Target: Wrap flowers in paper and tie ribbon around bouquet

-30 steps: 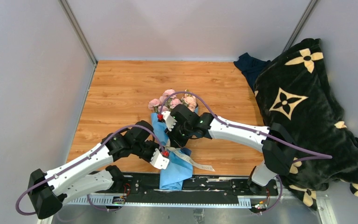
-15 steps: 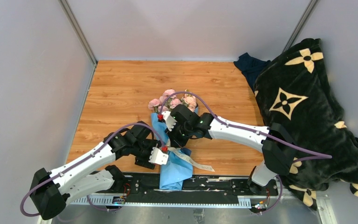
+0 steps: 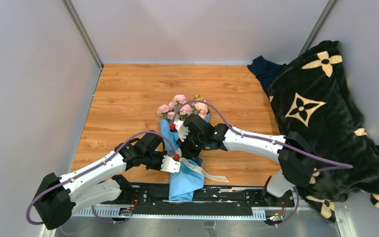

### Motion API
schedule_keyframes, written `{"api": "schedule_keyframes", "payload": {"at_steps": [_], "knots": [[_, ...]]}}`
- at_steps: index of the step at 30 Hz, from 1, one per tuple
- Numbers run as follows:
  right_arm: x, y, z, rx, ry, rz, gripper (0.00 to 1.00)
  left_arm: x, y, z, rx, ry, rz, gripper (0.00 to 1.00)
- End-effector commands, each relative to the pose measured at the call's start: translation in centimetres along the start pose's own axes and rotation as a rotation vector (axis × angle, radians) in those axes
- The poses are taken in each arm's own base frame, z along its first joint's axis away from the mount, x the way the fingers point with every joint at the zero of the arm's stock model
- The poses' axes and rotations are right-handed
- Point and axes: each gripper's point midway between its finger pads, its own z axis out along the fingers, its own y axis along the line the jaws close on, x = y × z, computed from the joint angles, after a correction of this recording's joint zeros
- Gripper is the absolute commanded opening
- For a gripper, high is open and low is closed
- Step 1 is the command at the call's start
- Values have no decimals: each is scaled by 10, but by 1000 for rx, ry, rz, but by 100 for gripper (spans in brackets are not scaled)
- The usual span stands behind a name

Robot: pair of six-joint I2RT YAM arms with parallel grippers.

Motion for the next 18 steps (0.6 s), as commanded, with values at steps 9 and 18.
{"api": "schedule_keyframes", "payload": {"at_steps": [9,18], "knots": [[-18,22,7,-135,-151,-35,28,-2,12,0,-70,-19,16,0],[-20,29,19,-193,-136,-40,38,0,11,0,-77,-13,14,0]]}}
